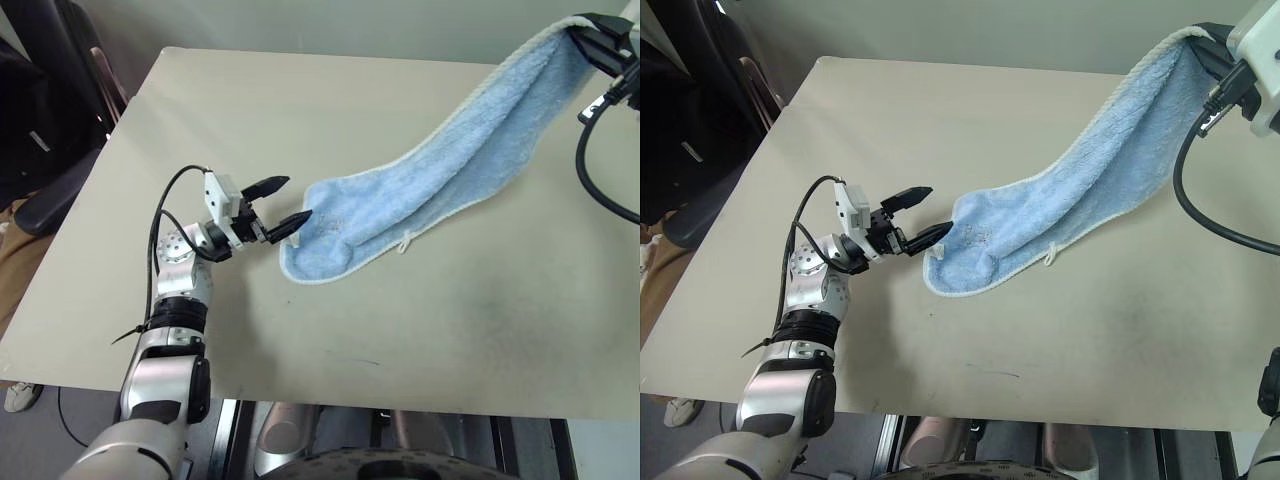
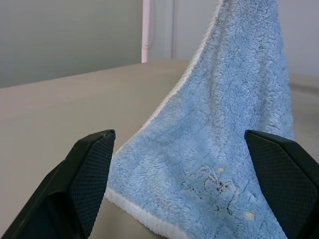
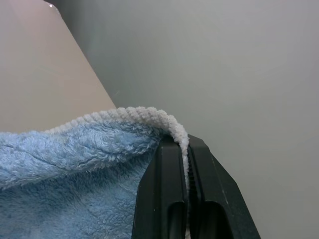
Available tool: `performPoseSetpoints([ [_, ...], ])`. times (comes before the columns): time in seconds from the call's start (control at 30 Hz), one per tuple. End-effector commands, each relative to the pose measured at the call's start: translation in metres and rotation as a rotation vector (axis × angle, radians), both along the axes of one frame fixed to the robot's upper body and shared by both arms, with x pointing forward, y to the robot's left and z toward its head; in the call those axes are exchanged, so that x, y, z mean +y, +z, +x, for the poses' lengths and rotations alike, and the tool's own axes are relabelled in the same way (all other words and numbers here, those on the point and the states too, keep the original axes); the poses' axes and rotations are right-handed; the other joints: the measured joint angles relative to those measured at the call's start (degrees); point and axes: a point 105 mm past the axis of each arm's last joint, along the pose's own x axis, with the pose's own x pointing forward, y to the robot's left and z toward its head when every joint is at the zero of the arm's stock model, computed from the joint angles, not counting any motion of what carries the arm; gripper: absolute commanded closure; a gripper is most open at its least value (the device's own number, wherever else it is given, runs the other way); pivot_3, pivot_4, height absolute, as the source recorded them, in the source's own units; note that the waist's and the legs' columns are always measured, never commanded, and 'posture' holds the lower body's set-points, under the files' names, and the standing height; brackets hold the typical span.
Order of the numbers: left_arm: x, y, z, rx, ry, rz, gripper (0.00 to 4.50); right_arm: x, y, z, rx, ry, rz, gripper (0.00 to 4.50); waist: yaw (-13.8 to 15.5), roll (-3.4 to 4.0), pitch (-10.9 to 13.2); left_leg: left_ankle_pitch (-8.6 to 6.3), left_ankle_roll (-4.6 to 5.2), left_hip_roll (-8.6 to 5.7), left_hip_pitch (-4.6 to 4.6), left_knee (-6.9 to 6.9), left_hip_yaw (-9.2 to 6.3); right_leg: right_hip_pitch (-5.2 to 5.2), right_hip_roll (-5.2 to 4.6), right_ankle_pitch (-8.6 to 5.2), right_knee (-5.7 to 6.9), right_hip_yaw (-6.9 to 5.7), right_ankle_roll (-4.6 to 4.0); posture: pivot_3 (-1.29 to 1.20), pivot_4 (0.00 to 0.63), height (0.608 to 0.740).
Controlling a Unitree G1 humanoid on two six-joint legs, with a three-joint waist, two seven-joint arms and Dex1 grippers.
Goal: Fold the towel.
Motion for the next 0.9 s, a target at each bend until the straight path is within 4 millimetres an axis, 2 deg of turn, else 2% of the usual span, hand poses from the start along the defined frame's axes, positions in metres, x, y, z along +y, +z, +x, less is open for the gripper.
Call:
performPoseSetpoints([
  [0.03,0.002,0.013,0.003,-0.043,0.002,-0.010,0.00,0.000,0.014,-0.006,-0.063,-0.008,-0.009,4.46,0.0,0.00,0.0,0.01,0.01,0.00,0.00,0.00,0.00,0.00,0.00,0.01,0.00,0.00,0.00,0.00,0.150,0.740],
  [0.37,0.002,0.013,0.003,-0.043,0.002,-0.010,0.00,0.000,0.014,-0.006,-0.063,-0.008,-0.009,4.46,0.0,0.00,0.0,0.09,0.17,0.00,0.00,0.00,0.00,0.00,0.00,0.04,-0.01,0.00,-0.06,0.00,0.150,0.740],
  [0.4,-0.005,0.024,0.030,0.032,0.083,-0.092,0.00,0.015,0.020,-0.032,0.008,0.161,0.018,4.46,0.0,0.00,0.0,0.09,0.17,0.00,0.00,0.00,0.00,0.00,0.00,0.04,-0.01,0.00,-0.07,0.00,0.150,0.740],
  [0.43,-0.013,0.029,0.048,0.091,0.132,-0.128,0.00,0.029,0.023,-0.055,0.063,0.298,0.012,4.46,0.7,0.12,0.1,0.10,0.18,0.00,0.00,0.00,0.00,0.00,0.00,0.04,-0.01,0.00,-0.08,0.00,0.150,0.740],
  [0.5,-0.024,0.034,0.066,0.162,0.185,-0.155,0.00,0.042,0.024,-0.080,0.129,0.432,-0.016,4.46,1.5,0.25,0.1,0.34,-0.24,0.15,-0.54,-0.09,0.26,-0.22,-0.03,-0.10,0.07,-0.01,-0.24,0.00,0.150,0.740],
  [0.57,-0.026,0.033,0.068,0.168,0.191,-0.149,0.00,0.042,0.023,-0.083,0.147,0.429,-0.016,4.46,1.4,0.09,0.0,0.66,-0.72,0.16,-0.80,0.06,0.40,-0.32,-0.05,-0.07,0.07,-0.02,-0.22,0.00,0.150,0.740],
  [0.73,-0.032,0.030,0.066,0.156,0.168,-0.129,0.00,0.043,0.013,-0.086,0.196,0.419,-0.021,4.46,0.1,-0.01,0.0,0.59,-0.10,0.18,-0.72,0.12,0.84,-0.29,-0.13,-0.07,-0.10,0.07,0.15,0.00,0.150,0.740],
  [0.9,-0.034,0.033,0.063,0.138,0.119,-0.137,0.00,0.045,0.007,-0.096,0.239,0.449,-0.027,4.46,0.2,0.05,0.0,0.77,-0.04,0.32,-0.89,0.14,0.96,-0.52,-0.07,0.03,0.04,0.08,0.46,0.00,0.150,0.740],
])
